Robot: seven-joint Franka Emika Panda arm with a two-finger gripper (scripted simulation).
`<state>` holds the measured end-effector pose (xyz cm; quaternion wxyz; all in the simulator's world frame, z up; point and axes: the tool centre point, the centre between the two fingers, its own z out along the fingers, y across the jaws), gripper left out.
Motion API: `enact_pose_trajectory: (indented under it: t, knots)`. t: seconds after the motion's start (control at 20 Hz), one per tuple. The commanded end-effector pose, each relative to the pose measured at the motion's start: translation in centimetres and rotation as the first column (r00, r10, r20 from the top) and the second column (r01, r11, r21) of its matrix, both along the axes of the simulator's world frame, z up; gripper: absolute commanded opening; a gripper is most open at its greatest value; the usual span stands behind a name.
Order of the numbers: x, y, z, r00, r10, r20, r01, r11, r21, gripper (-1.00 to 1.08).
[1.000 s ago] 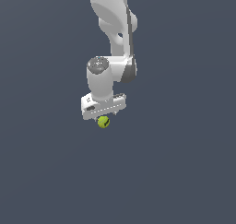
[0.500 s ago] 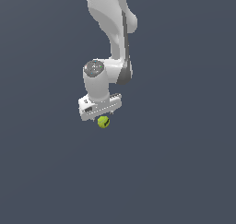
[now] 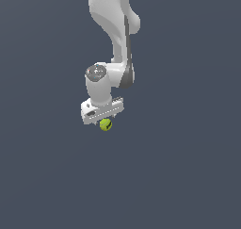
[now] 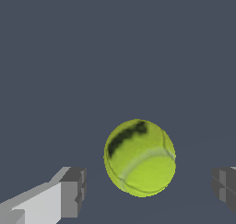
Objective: Pick up the object and move it to a goal position.
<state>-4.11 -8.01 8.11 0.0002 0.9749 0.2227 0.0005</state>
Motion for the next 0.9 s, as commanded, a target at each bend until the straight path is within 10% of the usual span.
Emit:
enact_pose_trajectory:
  t: [0.0, 0.5, 0.55, 0.85]
  knots:
    - [-0.1, 0.0, -1.1, 1.0, 0.001, -0.001, -0.001, 1.0, 0.0, 1.0]
    - [-0.1, 0.0, -4.0, 1.0, 0.003, -0.001, -0.003, 1.0, 0.0, 1.0]
    - [-0.1, 0.0, -4.0, 1.0, 0.003, -0.001, -0.003, 1.0, 0.0, -1.0]
    - [-0.1, 0.0, -4.0, 1.0, 0.003, -0.001, -0.003, 1.0, 0.0, -1.0]
